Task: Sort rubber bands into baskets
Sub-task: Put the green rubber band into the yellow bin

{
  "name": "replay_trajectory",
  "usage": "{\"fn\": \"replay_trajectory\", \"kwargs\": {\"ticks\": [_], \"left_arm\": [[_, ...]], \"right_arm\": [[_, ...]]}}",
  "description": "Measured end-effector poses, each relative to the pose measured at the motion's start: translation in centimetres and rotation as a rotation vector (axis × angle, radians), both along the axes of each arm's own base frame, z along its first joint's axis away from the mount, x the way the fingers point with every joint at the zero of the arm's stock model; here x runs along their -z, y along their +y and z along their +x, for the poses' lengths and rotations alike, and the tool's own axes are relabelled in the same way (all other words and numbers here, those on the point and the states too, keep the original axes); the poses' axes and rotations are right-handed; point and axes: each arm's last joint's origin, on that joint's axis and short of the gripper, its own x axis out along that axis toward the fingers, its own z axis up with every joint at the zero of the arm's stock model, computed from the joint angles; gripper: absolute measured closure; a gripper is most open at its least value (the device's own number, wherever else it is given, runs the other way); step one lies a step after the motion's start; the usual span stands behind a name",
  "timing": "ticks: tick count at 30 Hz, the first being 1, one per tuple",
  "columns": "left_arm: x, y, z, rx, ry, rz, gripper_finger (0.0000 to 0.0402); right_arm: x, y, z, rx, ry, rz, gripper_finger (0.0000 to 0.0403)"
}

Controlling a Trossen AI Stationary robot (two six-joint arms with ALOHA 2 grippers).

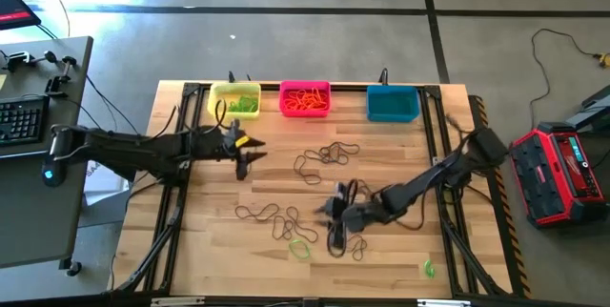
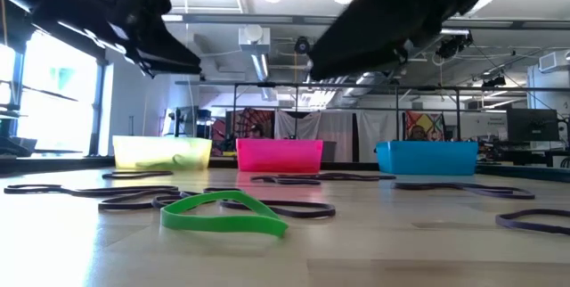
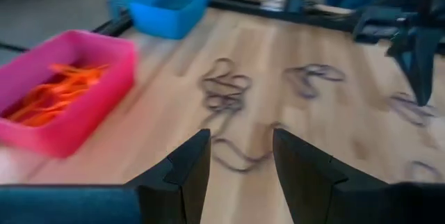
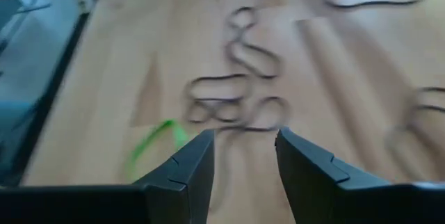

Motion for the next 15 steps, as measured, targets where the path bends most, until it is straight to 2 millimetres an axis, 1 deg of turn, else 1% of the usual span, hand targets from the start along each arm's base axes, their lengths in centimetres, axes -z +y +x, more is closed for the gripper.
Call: {"fn": "replay_trajectory", "kwargs": {"ticks": [3, 6, 12, 15], "left_arm": [[0.0, -1.1, 0.1, 0.054, -0.025, -0.013, 0.0255], [-0.2, -2.0, 0.2, 0.088, -0.047, -0.015, 0.0255], [-0.4, -3.1, 0.2, 0.117, -0.063, 0.005, 0.0255], [-0.4, -3.5, 0.2, 0.127, -0.065, 0.002, 0.0255]], "right_arm": [[0.5, 2.0, 1.4, -0.035, 0.033, 0.003, 0.0259], [1.2, 3.5, 3.0, -0.05, 0.108, -0.029, 0.0259], [2.5, 5.6, 6.3, -0.177, 0.226, -0.077, 0.0259], [3.3, 6.2, 7.5, -0.203, 0.302, -0.11, 0.0259]]}}
